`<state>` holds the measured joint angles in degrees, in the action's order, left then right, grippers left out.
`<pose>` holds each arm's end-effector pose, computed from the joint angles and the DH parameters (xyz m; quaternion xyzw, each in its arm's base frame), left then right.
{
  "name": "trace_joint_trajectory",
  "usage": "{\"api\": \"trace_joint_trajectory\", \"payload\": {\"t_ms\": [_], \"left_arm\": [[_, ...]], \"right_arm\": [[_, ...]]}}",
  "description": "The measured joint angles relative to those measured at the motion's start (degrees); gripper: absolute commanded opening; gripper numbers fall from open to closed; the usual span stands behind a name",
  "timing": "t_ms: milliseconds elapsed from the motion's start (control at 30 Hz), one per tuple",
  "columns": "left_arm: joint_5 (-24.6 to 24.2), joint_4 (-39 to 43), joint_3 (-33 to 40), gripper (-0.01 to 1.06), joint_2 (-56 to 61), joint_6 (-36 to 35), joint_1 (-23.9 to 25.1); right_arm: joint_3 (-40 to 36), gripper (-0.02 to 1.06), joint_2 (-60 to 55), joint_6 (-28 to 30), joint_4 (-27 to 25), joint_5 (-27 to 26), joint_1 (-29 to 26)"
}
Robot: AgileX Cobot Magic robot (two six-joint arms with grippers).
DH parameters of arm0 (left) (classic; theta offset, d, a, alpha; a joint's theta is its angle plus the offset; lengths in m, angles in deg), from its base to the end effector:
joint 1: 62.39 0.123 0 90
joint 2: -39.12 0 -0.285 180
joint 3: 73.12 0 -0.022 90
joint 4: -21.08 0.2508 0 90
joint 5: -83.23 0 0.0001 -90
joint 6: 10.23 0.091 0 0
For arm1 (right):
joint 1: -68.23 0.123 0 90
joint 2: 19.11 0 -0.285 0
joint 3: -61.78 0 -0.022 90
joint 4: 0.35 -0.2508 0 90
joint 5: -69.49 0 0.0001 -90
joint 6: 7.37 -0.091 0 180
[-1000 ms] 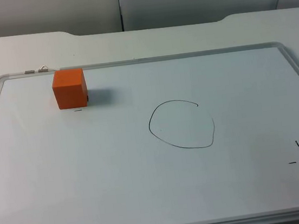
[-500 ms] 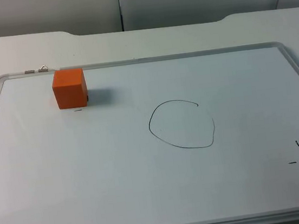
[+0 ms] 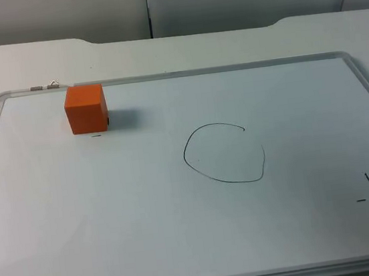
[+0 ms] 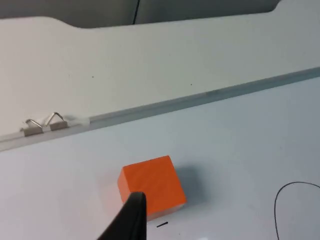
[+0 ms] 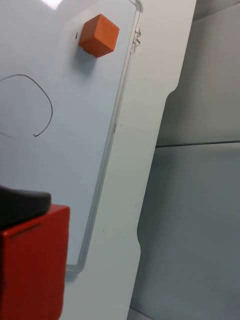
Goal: Pick up one cube with the left hand and another cube with the right hand. First place the cube in the right hand at the target position, then stack the cube in the left hand on top.
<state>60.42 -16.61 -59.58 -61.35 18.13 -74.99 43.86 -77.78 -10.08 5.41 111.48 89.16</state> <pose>0.3418 -0.0986 0.2616 0.0917 0.9051 -0.1761 0.3759 0.1614 0.0552 0.4027 -0.1507 0.8455 0.0575 0.5091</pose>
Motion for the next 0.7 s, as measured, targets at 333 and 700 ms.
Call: {"api": "trace_joint_trajectory", "payload": {"t_ms": [333, 700], "left_arm": [[-0.76, 14.83, -10.73, 1.04, -15.14, -18.12, -2.05], [-2.53, 27.92, -16.07, 1.04, -26.58, -31.54, -2.05]], "right_arm": [[-3.24, 0.00, 0.00, 0.00, -0.72, -3.23, 0.00], [-3.70, 0.00, -0.10, 0.00, -1.23, -4.78, 0.00]]}}
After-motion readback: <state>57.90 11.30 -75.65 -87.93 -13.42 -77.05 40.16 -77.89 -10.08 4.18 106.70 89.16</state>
